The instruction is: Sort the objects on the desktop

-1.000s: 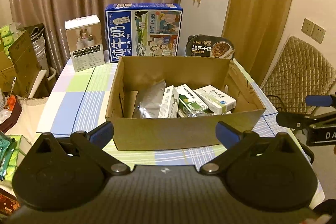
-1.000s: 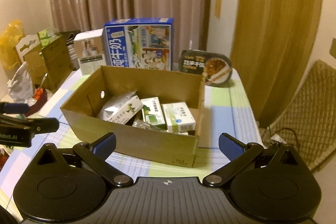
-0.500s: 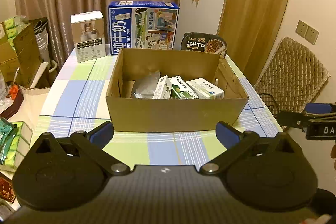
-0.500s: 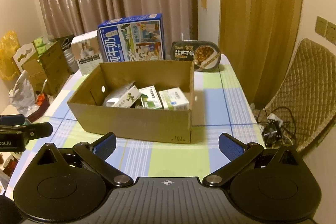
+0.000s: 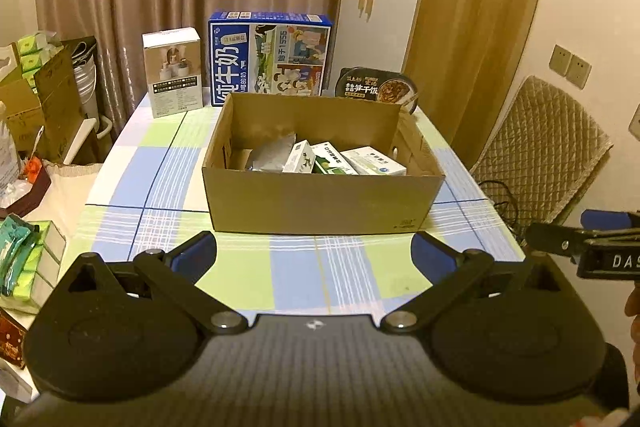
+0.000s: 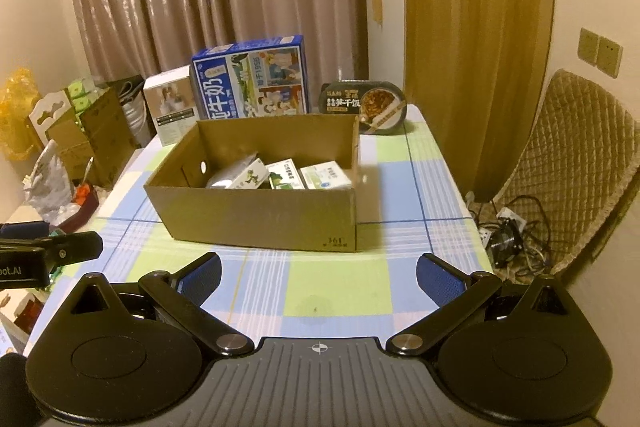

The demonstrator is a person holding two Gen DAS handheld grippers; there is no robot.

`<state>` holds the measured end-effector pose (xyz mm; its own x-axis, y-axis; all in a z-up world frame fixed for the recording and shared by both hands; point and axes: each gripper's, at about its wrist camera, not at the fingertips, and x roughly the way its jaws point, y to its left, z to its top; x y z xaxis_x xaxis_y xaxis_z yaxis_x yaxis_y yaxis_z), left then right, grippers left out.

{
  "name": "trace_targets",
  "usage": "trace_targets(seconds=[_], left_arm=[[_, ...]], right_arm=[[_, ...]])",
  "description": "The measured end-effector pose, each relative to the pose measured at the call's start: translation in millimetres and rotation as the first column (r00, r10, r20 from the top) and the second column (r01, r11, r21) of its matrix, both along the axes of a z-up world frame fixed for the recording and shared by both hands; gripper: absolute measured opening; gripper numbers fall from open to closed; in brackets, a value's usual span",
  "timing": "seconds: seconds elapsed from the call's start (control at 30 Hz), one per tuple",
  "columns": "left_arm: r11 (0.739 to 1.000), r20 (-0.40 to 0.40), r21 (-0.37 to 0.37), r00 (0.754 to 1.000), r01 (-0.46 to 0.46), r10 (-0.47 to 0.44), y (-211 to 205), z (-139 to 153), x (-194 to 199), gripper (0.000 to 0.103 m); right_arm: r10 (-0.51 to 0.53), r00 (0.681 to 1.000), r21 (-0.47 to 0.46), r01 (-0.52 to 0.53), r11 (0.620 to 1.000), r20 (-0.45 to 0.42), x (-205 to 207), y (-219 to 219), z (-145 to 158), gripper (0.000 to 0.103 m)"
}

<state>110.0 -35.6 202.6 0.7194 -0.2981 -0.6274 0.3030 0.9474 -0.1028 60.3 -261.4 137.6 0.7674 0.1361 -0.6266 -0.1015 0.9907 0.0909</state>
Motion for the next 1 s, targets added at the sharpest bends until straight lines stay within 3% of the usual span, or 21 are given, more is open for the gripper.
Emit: trace_targets(seconds=[0.5,1.0], left_arm=[[1.0,0.021,0.018,1.0,-0.014,0.014,13,7,-49,0.102],[0.999,0.031,0.012,0.999,-0.042,0.042,27,11,-72,0.102]], right_arm=[[0.021,1.0,-0.008,-0.021,1.0,0.0,-42,9,7,0.101],[0.032,0.999,-0.016,-0.032,0.999,0.019,-66,13,10,0.101]])
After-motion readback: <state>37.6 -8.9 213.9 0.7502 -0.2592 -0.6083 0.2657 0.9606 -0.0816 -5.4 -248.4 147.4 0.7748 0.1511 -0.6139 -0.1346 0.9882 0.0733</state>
